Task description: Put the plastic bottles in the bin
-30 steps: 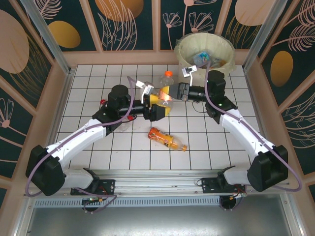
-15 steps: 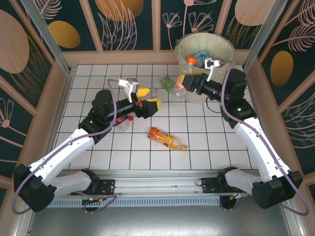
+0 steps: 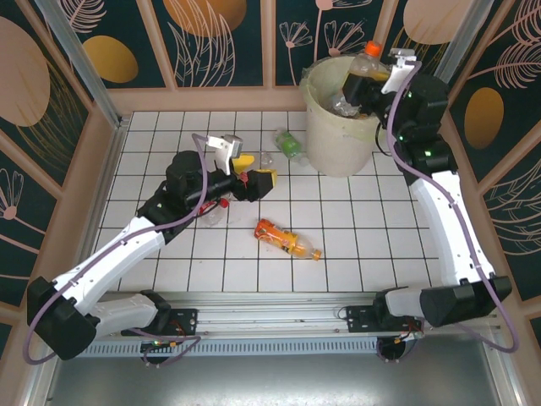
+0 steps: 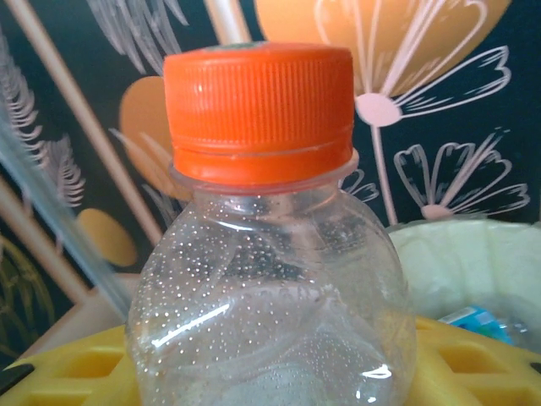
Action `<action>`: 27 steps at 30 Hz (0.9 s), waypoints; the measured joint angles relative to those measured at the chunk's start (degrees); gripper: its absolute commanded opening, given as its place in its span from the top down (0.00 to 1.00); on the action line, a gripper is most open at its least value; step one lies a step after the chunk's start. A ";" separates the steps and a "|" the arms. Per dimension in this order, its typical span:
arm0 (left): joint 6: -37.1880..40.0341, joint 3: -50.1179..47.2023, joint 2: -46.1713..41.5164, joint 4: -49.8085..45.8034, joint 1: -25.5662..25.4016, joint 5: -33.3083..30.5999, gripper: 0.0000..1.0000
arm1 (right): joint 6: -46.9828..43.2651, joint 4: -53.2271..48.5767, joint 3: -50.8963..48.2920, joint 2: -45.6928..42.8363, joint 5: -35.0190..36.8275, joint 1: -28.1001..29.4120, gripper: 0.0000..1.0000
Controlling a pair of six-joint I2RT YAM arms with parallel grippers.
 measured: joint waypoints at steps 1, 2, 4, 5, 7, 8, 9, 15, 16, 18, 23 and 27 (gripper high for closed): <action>-0.07 -0.09 -0.24 -0.04 0.00 0.00 0.01 | -0.83 0.04 0.11 0.98 1.05 -0.13 0.42; -0.24 -0.50 -0.52 0.22 0.00 -0.04 0.01 | -1.38 0.00 0.13 1.70 1.92 -0.17 0.42; -0.66 -2.12 -1.42 -0.02 0.00 -0.09 0.02 | -2.89 0.02 0.22 3.69 4.00 -0.24 0.42; -0.72 -2.93 -1.70 -0.13 0.00 -0.11 0.02 | -3.58 0.02 0.26 4.57 4.74 -0.35 0.42; -1.11 -4.96 -2.10 -0.42 0.00 -0.26 0.02 | -5.18 -0.04 0.57 6.67 6.08 -0.83 0.42; -1.29 -6.05 -2.36 -0.44 0.00 -0.28 0.01 | -5.79 -0.04 1.03 7.72 6.49 -1.14 0.42; -1.60 -7.37 -2.71 -0.46 0.00 -0.42 0.02 | -6.51 -0.13 1.95 9.20 6.97 -1.64 0.42; -3.06 -13.35 -5.70 -0.44 0.00 -1.55 0.02 | -10.32 -0.74 6.49 16.52 8.83 -4.11 0.42; -3.17 -14.10 -6.43 -0.44 0.00 -1.95 0.02 | -10.69 -1.11 6.49 17.16 8.83 -4.39 0.42; -3.50 -15.28 -7.67 -0.48 0.00 -2.60 0.01 | -11.41 -1.90 6.49 18.10 8.74 -4.79 0.41; -3.58 -16.37 -9.81 -1.16 0.00 -4.85 0.02 | -11.72 -2.82 5.79 18.58 7.17 -5.03 0.38; -2.56 -16.35 -10.03 -2.97 0.00 -7.30 0.01 | -11.69 -3.39 5.01 18.58 6.10 -5.03 0.32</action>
